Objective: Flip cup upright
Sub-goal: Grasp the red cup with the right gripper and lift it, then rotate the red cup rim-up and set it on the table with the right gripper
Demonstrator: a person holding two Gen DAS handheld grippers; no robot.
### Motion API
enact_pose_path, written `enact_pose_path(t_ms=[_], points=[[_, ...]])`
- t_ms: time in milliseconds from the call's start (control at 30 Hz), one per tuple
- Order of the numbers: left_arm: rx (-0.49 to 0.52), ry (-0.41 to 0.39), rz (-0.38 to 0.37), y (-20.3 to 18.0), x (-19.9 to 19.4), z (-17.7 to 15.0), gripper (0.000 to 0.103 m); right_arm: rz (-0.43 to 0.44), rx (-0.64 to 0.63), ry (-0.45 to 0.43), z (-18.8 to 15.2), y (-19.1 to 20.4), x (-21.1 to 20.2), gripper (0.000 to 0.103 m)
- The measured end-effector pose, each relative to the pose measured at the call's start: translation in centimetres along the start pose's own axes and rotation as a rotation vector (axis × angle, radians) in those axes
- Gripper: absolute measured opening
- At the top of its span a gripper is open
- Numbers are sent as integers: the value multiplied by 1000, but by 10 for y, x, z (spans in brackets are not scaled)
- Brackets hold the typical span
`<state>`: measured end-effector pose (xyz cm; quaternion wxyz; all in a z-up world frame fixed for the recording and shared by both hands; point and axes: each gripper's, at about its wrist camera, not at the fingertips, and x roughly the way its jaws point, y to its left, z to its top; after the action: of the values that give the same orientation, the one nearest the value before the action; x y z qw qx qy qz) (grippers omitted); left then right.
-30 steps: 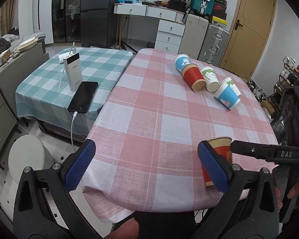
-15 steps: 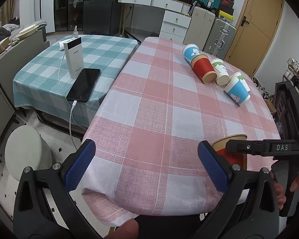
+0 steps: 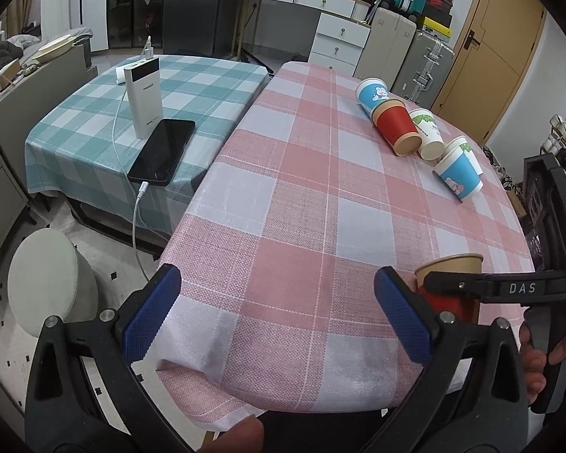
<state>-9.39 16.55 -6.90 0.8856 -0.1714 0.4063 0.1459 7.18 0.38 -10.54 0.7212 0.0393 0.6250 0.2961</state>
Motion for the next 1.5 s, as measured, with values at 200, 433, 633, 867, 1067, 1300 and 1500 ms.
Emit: enact_pose_path(t_ms=[200,433,633,867,1067,1300,1500], points=[[11,13,-1,-6,2,0,102,-15,-19,-128,-1,-10,-23,68],[66,30,-14,-32,3,-1,102,-62,-35,-289,-6,-35,-43,68],[88,50,-38,-56,8,0,102,-156,-94,-478,-10,-48,-60,68],[121,71,-55,-82,14,0,102,-334,-228,-686,-26,-41,-60,68],[131,87,-62,-90,16,-4,102,-431,-281,-747,-41,-36,-54,68],[129,93,-64,-90,15,-5,102,-400,-240,-668,-49,-45,-51,66],[120,94,-69,-87,12,-5,102,-360,-207,-632,-54,-50,-57,66]])
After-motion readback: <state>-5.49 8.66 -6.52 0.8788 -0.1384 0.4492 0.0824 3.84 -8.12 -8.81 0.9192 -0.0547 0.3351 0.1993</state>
